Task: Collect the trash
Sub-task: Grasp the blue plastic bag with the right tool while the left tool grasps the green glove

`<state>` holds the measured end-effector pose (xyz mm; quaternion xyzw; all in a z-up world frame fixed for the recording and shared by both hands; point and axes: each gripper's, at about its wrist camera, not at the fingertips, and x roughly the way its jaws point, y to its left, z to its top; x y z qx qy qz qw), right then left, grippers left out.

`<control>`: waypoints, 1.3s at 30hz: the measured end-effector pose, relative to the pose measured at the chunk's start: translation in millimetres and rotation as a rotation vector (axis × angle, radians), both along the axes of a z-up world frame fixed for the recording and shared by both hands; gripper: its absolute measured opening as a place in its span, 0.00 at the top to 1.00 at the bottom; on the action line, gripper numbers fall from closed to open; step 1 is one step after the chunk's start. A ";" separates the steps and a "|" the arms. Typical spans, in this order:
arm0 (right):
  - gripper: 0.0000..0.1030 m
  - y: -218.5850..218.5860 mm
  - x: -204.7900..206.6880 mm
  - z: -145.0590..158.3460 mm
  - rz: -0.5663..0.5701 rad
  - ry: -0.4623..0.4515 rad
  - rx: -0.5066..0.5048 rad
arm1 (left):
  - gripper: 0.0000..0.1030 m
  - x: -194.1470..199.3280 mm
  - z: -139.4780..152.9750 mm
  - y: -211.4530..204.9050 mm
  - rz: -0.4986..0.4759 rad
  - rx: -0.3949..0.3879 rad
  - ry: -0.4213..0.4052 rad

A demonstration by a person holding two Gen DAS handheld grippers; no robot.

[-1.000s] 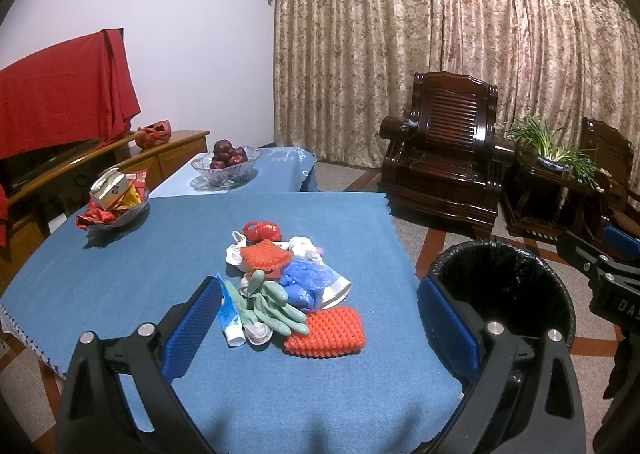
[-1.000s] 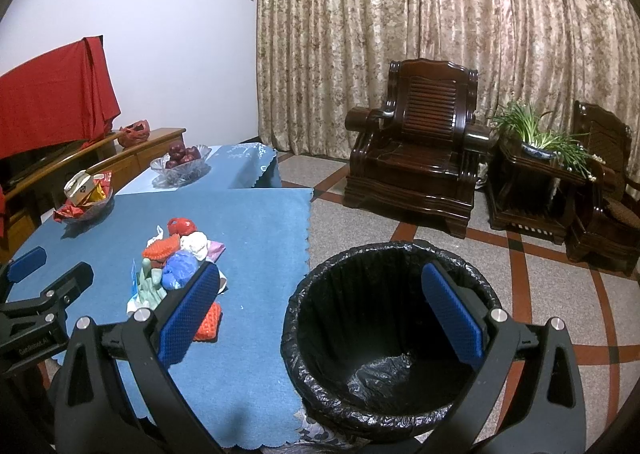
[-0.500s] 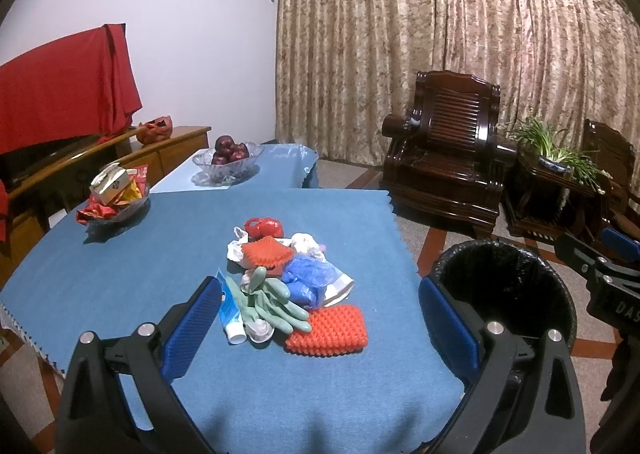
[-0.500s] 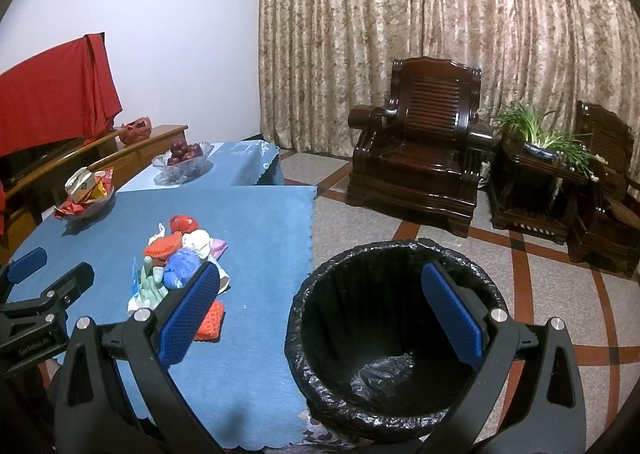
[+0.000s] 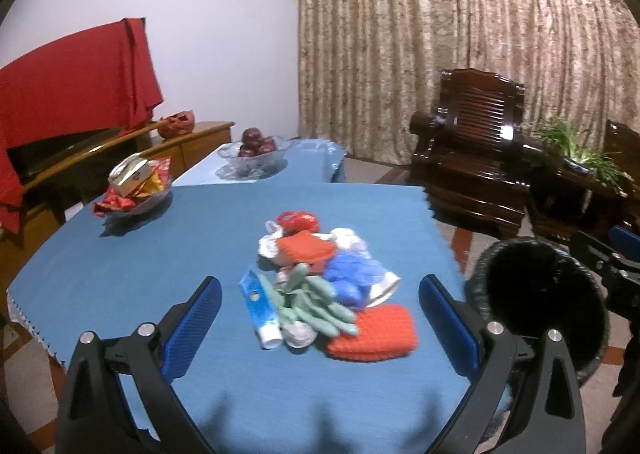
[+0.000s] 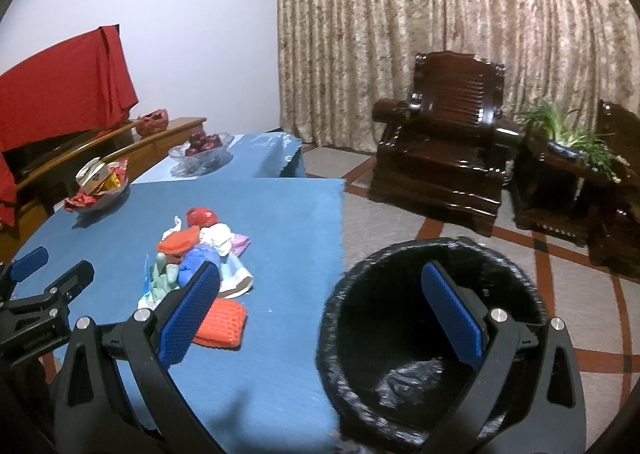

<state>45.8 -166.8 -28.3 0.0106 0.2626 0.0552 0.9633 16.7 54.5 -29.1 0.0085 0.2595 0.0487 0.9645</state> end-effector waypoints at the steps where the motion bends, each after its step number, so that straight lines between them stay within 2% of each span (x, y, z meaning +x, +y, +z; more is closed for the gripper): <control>1: 0.05 6.1 5.8 -5.5 0.016 0.004 0.004 | 0.06 2.9 -5.0 7.7 0.018 -0.002 0.002; 13: 0.05 72.8 67.3 -65.5 0.134 0.071 -0.001 | 0.07 38.5 -63.6 71.0 0.110 0.003 0.077; 15: 0.09 79.1 75.6 -71.4 0.146 0.082 -0.006 | 0.10 45.7 -73.2 75.1 0.115 0.010 0.097; 18: 0.20 90.9 90.2 -83.8 0.177 0.110 -0.010 | 0.13 56.8 -87.6 80.3 0.115 0.016 0.117; 21: 0.22 101.6 102.9 -94.6 0.199 0.138 -0.011 | 0.17 68.9 -103.2 82.9 0.113 0.017 0.149; 24: 0.24 107.1 110.3 -102.1 0.222 0.154 -0.018 | 0.20 75.3 -107.9 86.6 0.102 -0.012 0.153; 28: 0.28 123.2 120.9 -112.6 0.263 0.176 -0.031 | 0.21 80.4 -109.5 88.1 0.109 0.013 0.148; 30: 0.30 130.4 126.8 -117.5 0.281 0.187 -0.038 | 0.25 83.6 -109.4 90.0 0.114 0.008 0.150; 35: 0.35 150.7 137.2 -129.4 0.334 0.213 -0.044 | 0.26 90.8 -107.5 95.4 0.125 -0.003 0.150; 38: 0.43 159.7 141.7 -134.0 0.369 0.228 -0.040 | 0.26 92.6 -105.5 94.0 0.121 0.002 0.142; 39: 0.50 161.9 142.9 -135.1 0.382 0.235 -0.035 | 0.26 93.1 -104.8 93.7 0.119 0.003 0.140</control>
